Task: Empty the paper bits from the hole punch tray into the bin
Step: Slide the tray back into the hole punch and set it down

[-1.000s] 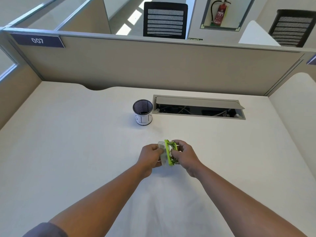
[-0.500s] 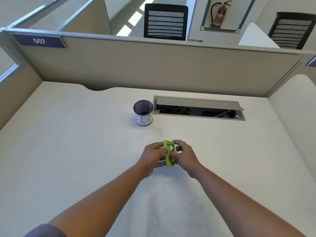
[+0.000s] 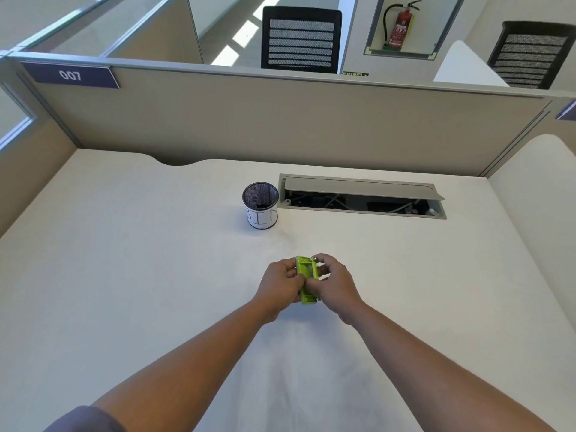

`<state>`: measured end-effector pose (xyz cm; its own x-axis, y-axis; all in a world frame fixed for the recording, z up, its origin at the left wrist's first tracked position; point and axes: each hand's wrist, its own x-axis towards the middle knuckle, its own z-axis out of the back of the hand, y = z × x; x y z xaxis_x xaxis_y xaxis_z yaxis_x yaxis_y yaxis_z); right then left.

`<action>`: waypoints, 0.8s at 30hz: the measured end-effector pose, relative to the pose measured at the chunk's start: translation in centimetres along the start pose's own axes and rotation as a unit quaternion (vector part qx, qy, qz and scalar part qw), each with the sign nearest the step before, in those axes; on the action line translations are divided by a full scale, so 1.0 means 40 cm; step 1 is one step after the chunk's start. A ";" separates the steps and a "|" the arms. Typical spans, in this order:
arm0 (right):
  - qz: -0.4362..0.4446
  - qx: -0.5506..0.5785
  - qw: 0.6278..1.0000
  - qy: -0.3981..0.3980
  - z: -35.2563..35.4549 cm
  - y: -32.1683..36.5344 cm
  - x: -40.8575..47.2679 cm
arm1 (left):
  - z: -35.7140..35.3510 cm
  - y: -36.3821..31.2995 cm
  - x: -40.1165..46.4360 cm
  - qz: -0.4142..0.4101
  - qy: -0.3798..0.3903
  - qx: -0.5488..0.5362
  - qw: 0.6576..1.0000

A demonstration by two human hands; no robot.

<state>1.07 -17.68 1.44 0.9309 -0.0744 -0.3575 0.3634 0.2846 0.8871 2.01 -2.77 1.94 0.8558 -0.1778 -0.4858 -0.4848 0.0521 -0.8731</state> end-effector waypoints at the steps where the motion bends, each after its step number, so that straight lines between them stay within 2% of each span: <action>1: 0.002 -0.003 1.000 -0.003 -0.001 -0.001 0.000 | 0.000 0.000 -0.001 0.001 -0.001 0.001 1.000; 8: 0.007 0.007 1.000 -0.001 -0.007 -0.006 -0.009 | 0.011 -0.002 0.015 0.027 -0.040 -0.057 0.997; 12: -0.053 0.088 0.994 0.029 0.000 -0.012 -0.012 | 0.018 -0.001 0.020 0.043 -0.046 -0.136 0.989; 16: -0.110 0.213 0.968 0.079 0.004 -0.020 -0.010 | 0.018 0.003 0.025 0.042 -0.061 -0.183 0.980; 21: -0.121 0.259 0.956 0.065 0.010 -0.021 -0.003 | 0.019 0.002 0.027 0.037 -0.060 -0.233 0.970; 24: -0.119 0.249 0.959 0.065 0.016 -0.016 -0.004 | 0.019 0.003 0.026 0.038 -0.057 -0.256 0.964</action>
<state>0.71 -18.45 1.12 0.8191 0.0489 -0.5715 0.5671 -0.2190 0.7940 2.97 -2.21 1.32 0.8143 -0.0820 -0.5746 -0.5476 -0.4365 -0.7139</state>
